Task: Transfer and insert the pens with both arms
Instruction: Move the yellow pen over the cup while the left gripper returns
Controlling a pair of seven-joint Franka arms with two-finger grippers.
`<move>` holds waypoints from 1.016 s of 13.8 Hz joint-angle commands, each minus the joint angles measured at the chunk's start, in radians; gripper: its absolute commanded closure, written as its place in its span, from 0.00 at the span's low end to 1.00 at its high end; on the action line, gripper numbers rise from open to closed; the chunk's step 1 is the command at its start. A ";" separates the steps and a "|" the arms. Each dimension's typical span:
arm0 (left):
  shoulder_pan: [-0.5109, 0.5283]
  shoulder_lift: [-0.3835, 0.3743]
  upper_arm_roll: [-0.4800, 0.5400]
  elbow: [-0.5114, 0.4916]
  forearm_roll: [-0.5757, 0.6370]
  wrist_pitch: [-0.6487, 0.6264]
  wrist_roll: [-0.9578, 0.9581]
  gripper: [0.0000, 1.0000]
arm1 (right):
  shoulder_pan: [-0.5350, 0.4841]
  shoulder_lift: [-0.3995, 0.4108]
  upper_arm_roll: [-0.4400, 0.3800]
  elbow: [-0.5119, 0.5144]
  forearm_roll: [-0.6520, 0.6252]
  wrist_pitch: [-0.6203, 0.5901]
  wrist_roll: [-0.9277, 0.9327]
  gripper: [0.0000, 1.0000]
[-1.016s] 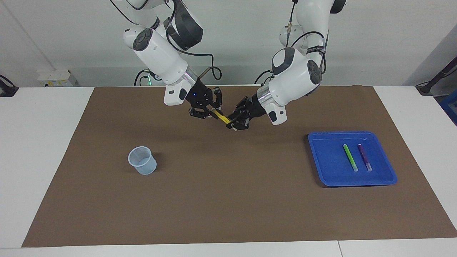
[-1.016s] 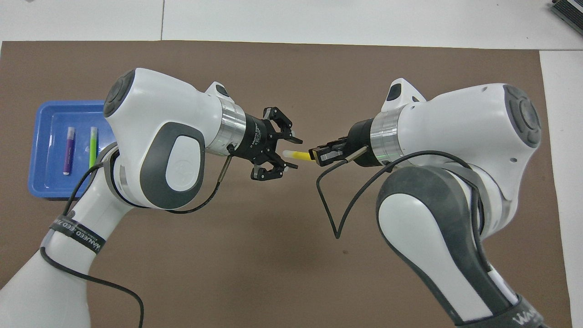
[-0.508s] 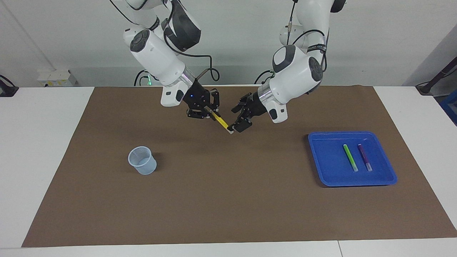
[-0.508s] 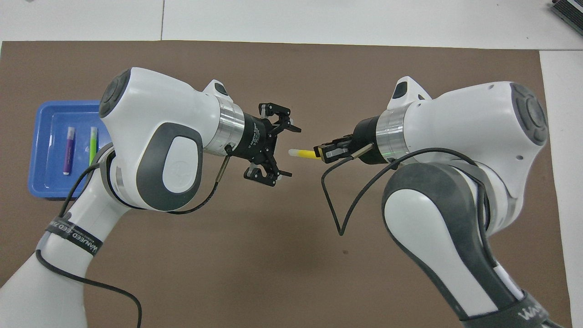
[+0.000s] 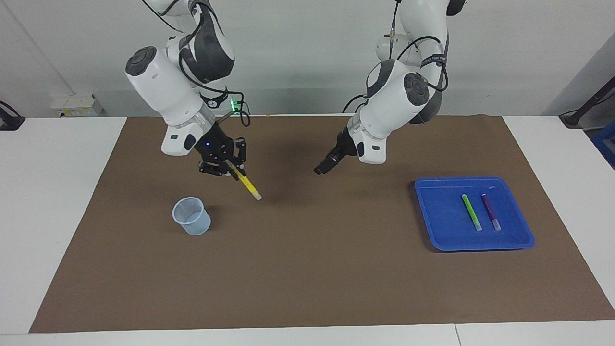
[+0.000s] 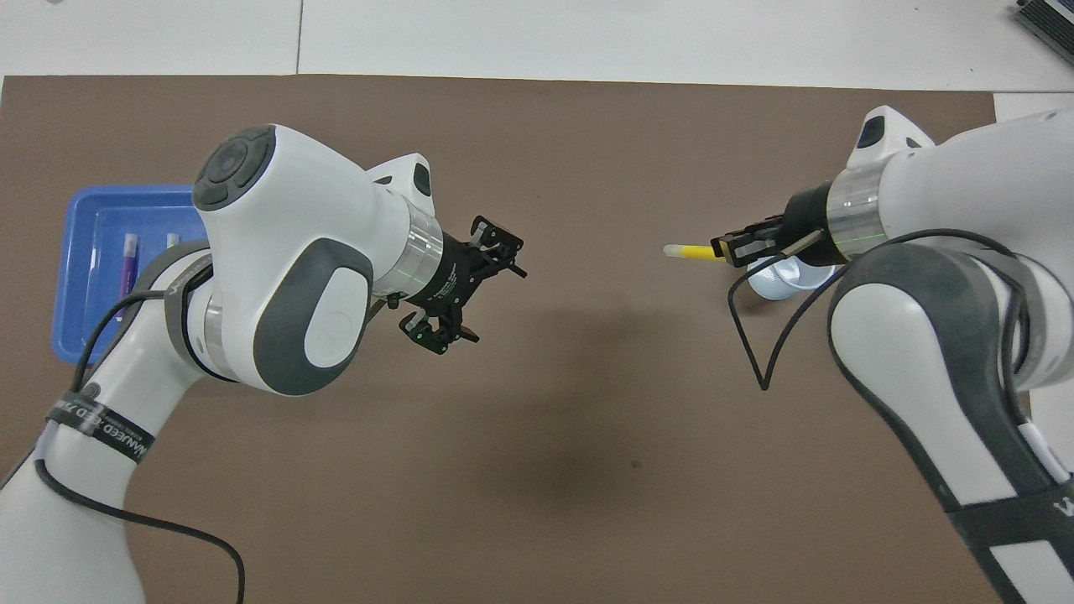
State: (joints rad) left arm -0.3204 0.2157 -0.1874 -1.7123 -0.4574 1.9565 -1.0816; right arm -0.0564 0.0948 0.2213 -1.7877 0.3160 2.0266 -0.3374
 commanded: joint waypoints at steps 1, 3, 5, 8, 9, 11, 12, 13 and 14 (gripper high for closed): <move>0.055 -0.084 0.011 -0.127 0.112 -0.041 0.331 0.03 | -0.077 -0.023 0.009 0.002 -0.105 -0.063 -0.034 1.00; 0.111 -0.105 0.013 -0.170 0.121 -0.033 0.573 0.03 | -0.137 -0.033 0.009 0.002 -0.143 -0.095 -0.101 1.00; 0.168 -0.102 0.011 -0.168 0.169 -0.024 0.698 0.04 | -0.181 -0.035 0.009 0.001 -0.155 -0.095 -0.150 1.00; 0.275 -0.102 0.011 -0.188 0.333 0.031 0.901 0.05 | -0.191 -0.033 0.009 -0.010 -0.201 -0.091 -0.152 1.00; 0.312 -0.101 0.011 -0.188 0.336 0.044 0.998 0.05 | -0.191 -0.026 0.009 -0.016 -0.208 -0.082 -0.150 1.00; 0.377 -0.095 0.013 -0.205 0.348 0.125 1.141 0.06 | -0.191 -0.001 0.009 -0.016 -0.215 -0.056 -0.150 1.00; 0.415 -0.090 0.011 -0.222 0.377 0.169 1.188 0.06 | -0.189 0.014 0.009 -0.021 -0.219 -0.039 -0.150 1.00; 0.446 -0.084 0.011 -0.242 0.400 0.211 1.251 0.06 | -0.186 0.026 0.009 -0.025 -0.233 -0.026 -0.149 1.00; 0.492 -0.059 0.011 -0.251 0.401 0.250 1.316 0.06 | -0.183 0.038 0.010 -0.033 -0.248 -0.010 -0.147 1.00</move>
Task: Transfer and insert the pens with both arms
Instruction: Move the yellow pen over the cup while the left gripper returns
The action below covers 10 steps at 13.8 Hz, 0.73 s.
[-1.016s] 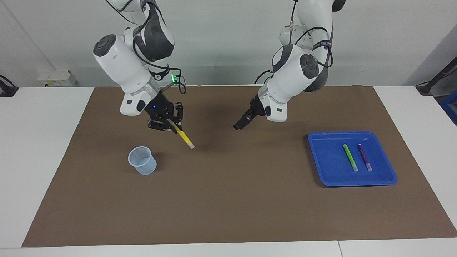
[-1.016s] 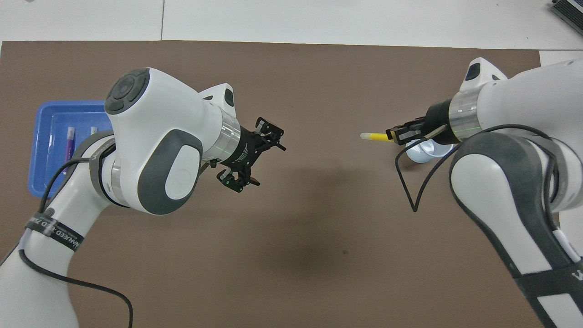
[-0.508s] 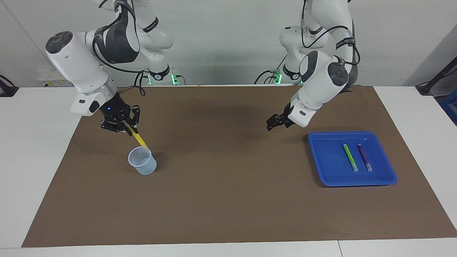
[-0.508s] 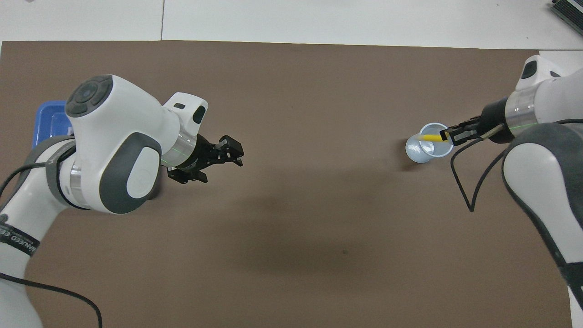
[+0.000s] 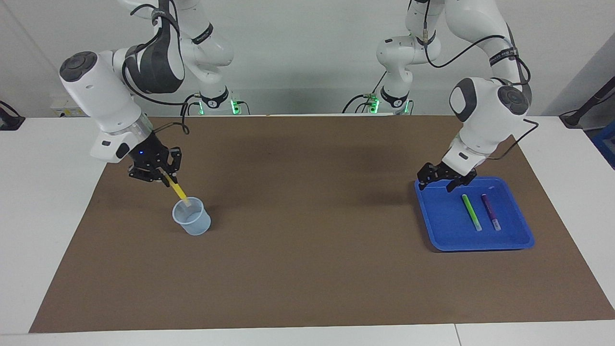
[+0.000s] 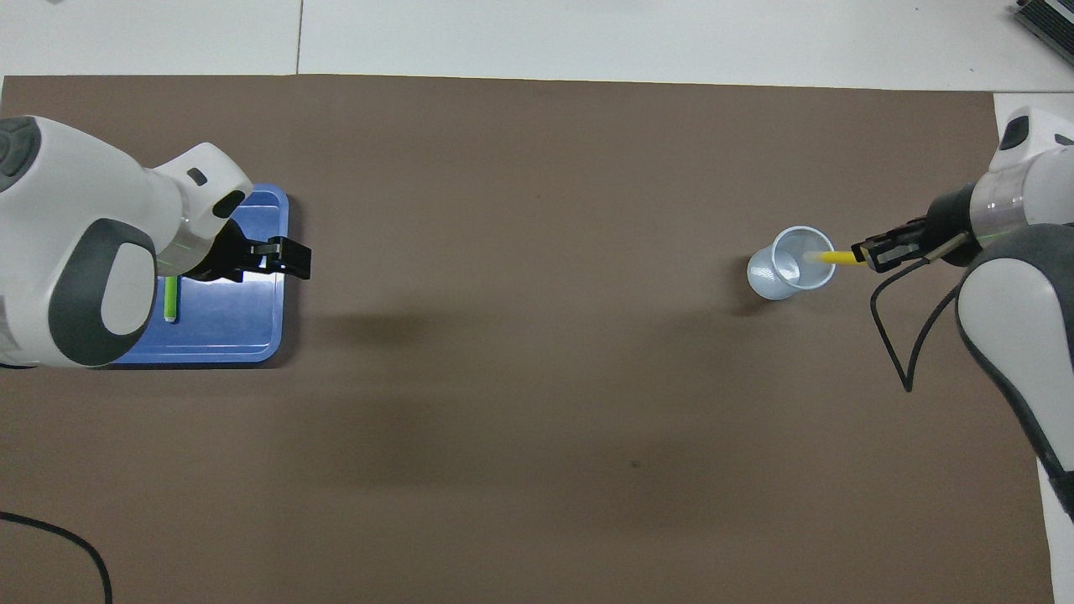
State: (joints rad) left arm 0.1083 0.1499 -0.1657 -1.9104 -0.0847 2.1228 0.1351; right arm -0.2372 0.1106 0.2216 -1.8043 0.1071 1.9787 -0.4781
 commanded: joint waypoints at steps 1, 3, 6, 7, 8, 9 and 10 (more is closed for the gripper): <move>0.098 0.028 -0.011 -0.047 0.034 0.098 0.142 0.06 | 0.001 0.032 0.010 -0.020 -0.047 0.055 -0.007 1.00; 0.140 0.059 -0.009 -0.023 0.092 0.094 0.155 0.08 | 0.006 0.044 0.010 -0.021 -0.060 0.072 0.003 1.00; 0.188 0.121 -0.009 0.031 0.154 0.082 0.156 0.09 | 0.006 0.052 0.012 -0.043 -0.064 0.110 0.067 0.47; 0.189 0.147 -0.009 0.043 0.155 0.085 0.155 0.10 | 0.006 0.052 0.013 -0.046 -0.064 0.121 0.072 0.18; 0.189 0.167 -0.011 0.053 0.155 0.082 0.155 0.10 | 0.009 0.052 0.015 -0.046 -0.064 0.123 0.072 0.09; 0.186 0.171 -0.011 0.045 0.154 0.085 0.155 0.12 | 0.024 0.052 0.015 -0.044 -0.064 0.123 0.073 0.06; 0.182 0.175 -0.011 0.039 0.154 0.101 0.153 0.15 | 0.027 0.055 0.013 -0.041 -0.064 0.123 0.073 0.01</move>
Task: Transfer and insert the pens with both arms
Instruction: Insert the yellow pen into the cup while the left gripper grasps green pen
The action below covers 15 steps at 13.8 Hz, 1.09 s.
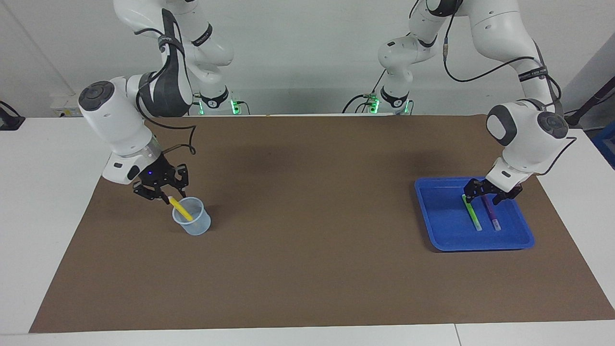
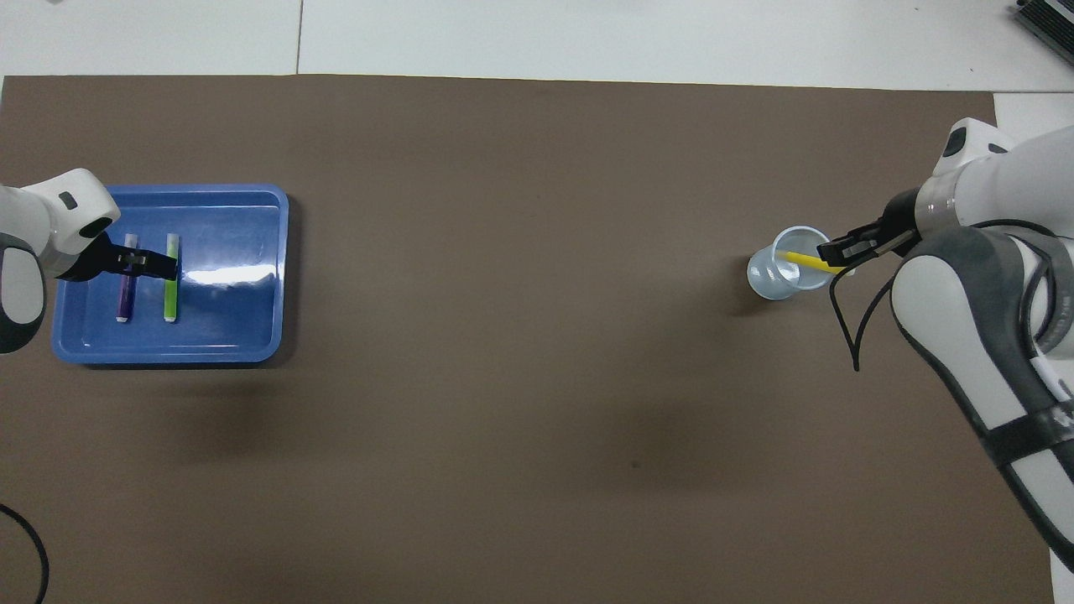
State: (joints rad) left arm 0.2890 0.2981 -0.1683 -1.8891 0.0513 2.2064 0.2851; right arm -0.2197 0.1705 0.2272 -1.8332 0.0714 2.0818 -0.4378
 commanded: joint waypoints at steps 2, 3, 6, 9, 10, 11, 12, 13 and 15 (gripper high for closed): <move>0.004 0.064 -0.008 0.016 0.018 0.076 0.003 0.18 | 0.009 0.007 0.009 0.012 -0.028 0.021 0.033 0.01; 0.001 0.075 -0.008 0.016 0.018 0.094 0.002 0.19 | 0.016 0.009 0.009 0.020 -0.028 0.026 0.045 0.01; -0.002 0.087 -0.008 0.018 0.016 0.127 -0.003 0.23 | 0.069 0.014 0.011 0.023 -0.016 0.027 0.224 0.01; 0.001 0.096 -0.008 0.013 0.018 0.144 -0.001 0.26 | 0.088 0.014 0.012 0.041 -0.007 0.023 0.326 0.01; 0.001 0.096 -0.008 0.007 0.018 0.144 -0.001 0.27 | 0.088 0.005 0.012 0.043 -0.005 0.015 0.329 0.01; 0.004 0.095 -0.008 0.001 0.018 0.147 0.000 0.27 | 0.088 -0.008 0.012 0.045 -0.005 0.004 0.330 0.01; 0.006 0.095 -0.008 -0.002 0.018 0.145 0.000 0.27 | 0.086 -0.026 0.012 0.046 -0.005 -0.003 0.333 0.01; 0.007 0.093 -0.008 -0.010 0.018 0.147 0.000 0.27 | 0.086 -0.034 0.012 0.049 0.001 -0.005 0.343 0.01; 0.007 0.093 -0.008 -0.018 0.018 0.151 0.000 0.34 | 0.086 -0.040 0.012 0.051 0.001 -0.005 0.344 0.01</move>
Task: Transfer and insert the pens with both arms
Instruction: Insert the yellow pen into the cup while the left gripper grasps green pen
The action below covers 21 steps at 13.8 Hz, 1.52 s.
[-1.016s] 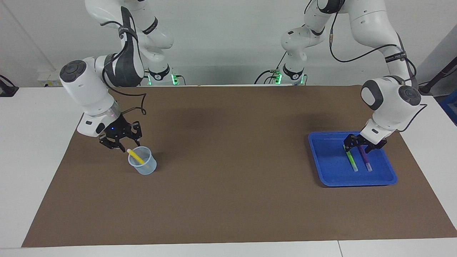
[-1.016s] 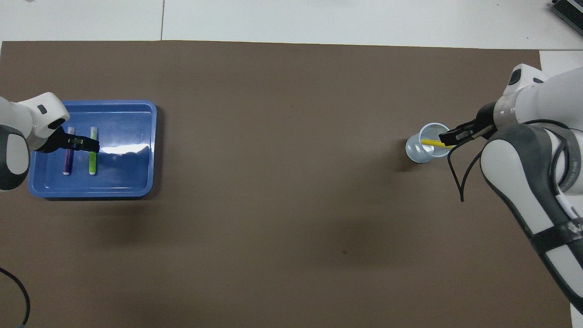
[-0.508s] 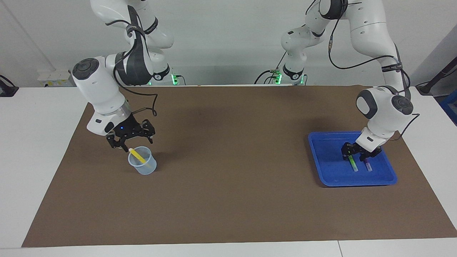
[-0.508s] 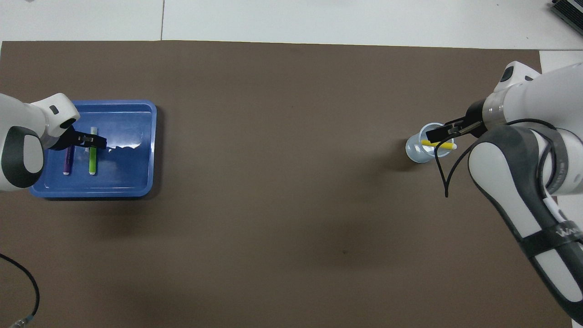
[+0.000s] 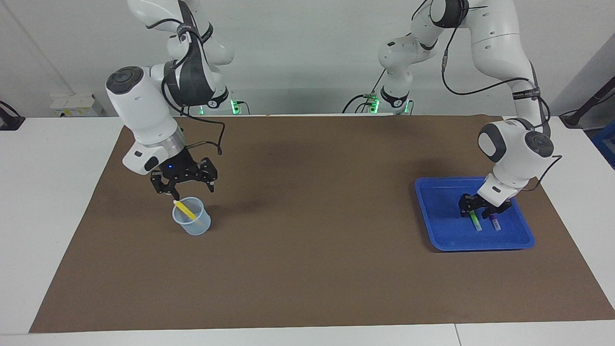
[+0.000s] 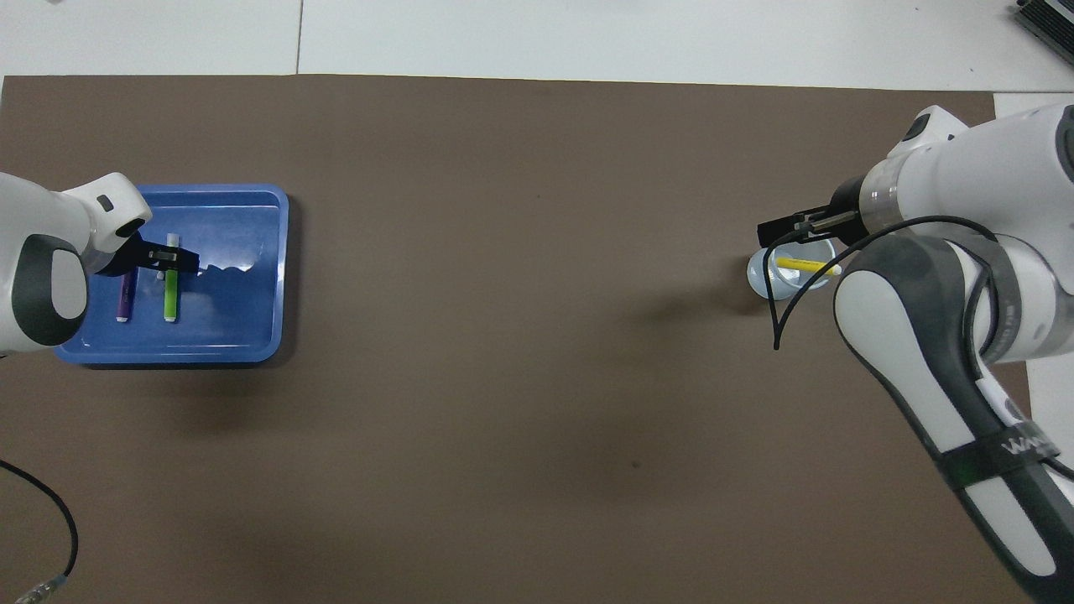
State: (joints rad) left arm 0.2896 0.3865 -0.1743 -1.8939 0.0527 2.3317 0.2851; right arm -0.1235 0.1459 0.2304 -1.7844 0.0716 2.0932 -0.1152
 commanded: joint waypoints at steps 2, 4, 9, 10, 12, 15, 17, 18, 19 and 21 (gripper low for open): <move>0.006 0.005 -0.002 -0.022 0.016 0.029 0.000 0.39 | -0.010 -0.017 0.009 0.005 0.001 -0.016 0.022 0.01; 0.006 0.002 -0.002 -0.043 0.016 0.057 0.003 0.42 | -0.013 -0.029 0.007 0.003 0.001 -0.036 0.017 0.01; 0.008 0.002 -0.004 -0.028 0.016 0.014 0.003 1.00 | -0.022 -0.037 0.007 0.003 0.001 -0.052 0.011 0.01; 0.007 0.002 -0.002 -0.012 0.016 -0.009 0.003 1.00 | -0.022 -0.037 0.007 0.003 0.001 -0.052 0.009 0.01; 0.006 0.005 -0.004 0.028 0.016 -0.066 0.005 1.00 | -0.022 -0.039 0.007 0.003 0.001 -0.053 0.008 0.01; 0.006 0.003 -0.004 0.056 0.015 -0.094 0.006 1.00 | -0.022 -0.046 0.007 0.005 0.001 -0.059 0.011 0.01; 0.003 -0.008 -0.007 0.059 0.012 -0.097 0.006 1.00 | -0.021 -0.051 0.007 0.020 0.001 -0.084 0.020 0.01; 0.003 -0.011 -0.008 0.059 0.003 -0.107 0.006 1.00 | -0.022 -0.051 0.007 0.023 0.002 -0.096 0.022 0.01; 0.003 -0.017 -0.011 0.062 -0.007 -0.123 0.006 1.00 | -0.022 -0.054 0.007 0.025 0.004 -0.102 0.022 0.01; -0.007 -0.021 -0.010 0.065 -0.052 -0.141 -0.004 1.00 | -0.016 -0.057 0.007 0.040 0.004 -0.133 0.038 0.01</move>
State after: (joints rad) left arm 0.2920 0.3826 -0.1864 -1.8340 0.0359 2.2300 0.2842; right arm -0.1335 0.0998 0.2281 -1.7595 0.0716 1.9996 -0.1070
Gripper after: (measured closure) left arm 0.833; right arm 0.009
